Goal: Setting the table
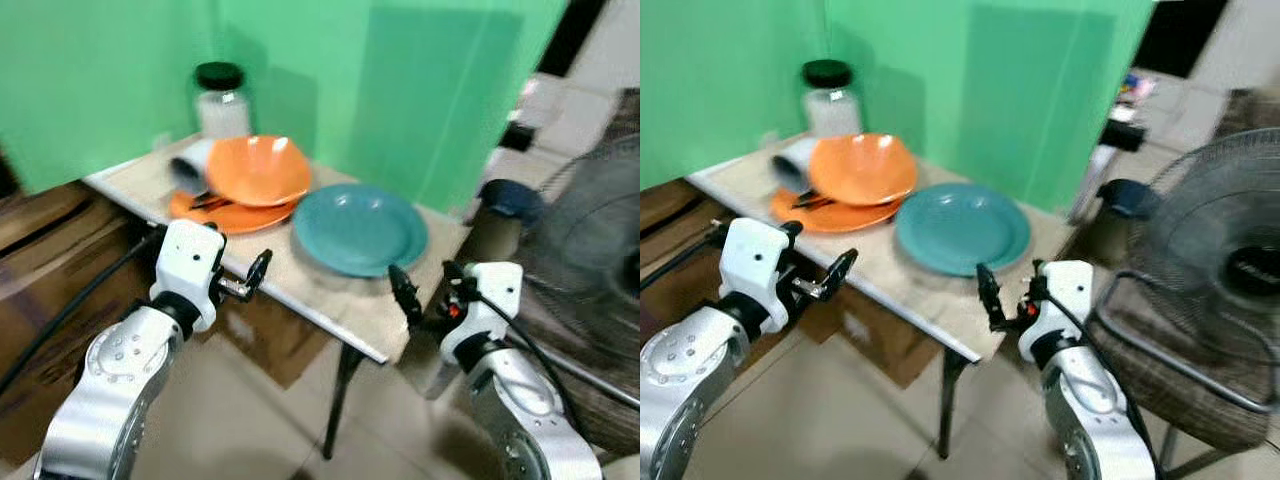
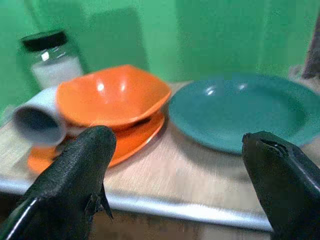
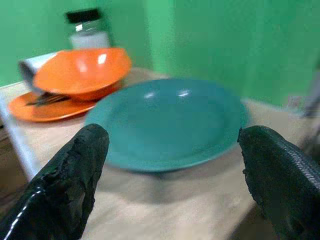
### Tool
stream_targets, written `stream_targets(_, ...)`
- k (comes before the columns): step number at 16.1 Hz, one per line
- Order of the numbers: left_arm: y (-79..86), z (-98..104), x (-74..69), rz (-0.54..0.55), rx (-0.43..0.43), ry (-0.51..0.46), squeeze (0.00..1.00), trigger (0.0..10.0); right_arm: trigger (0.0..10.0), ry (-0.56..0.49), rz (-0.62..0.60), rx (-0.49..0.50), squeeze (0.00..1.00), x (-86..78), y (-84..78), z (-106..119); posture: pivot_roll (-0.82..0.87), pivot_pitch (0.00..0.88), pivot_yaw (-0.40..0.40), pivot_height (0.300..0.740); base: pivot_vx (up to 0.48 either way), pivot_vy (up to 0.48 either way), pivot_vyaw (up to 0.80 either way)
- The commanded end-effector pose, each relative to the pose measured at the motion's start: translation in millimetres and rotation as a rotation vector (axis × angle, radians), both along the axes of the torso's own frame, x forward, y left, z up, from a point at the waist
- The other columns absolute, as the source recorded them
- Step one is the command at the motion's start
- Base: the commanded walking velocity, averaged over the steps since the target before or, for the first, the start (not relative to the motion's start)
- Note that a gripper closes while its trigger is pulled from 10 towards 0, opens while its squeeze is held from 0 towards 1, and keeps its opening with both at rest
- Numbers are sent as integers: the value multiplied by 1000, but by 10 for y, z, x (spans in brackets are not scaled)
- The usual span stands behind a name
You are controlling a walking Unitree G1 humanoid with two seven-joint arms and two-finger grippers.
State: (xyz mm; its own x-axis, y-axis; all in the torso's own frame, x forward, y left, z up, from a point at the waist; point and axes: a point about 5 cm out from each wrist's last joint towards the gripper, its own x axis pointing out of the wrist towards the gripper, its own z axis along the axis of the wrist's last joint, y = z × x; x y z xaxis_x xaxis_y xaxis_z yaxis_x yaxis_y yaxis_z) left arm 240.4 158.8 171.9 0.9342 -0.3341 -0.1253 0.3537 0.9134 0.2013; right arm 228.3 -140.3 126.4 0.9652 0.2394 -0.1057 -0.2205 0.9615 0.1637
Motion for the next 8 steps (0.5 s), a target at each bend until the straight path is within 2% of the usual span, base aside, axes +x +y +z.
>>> stream_targets(1,-94,2,18,-55,-8,1,0,10000,10000,-2,-33,-19,0,1,-79,1,122,0,-10,740,315,0,0)
stream_targets(3,-116,0,48,-79,-9,5,0,10000,10000,0,-62,-9,0,-7,-117,7,112,0,3,740,319,0,0)
stream_targets(6,-137,-12,66,-86,-19,8,0,10000,10000,2,-51,-18,0,-17,-130,15,97,0,4,740,328,0,-713)
stream_targets(8,-146,-18,64,-86,-20,7,0,10000,10000,-8,-45,-22,0,-1,-142,33,101,0,-6,740,330,0,0)
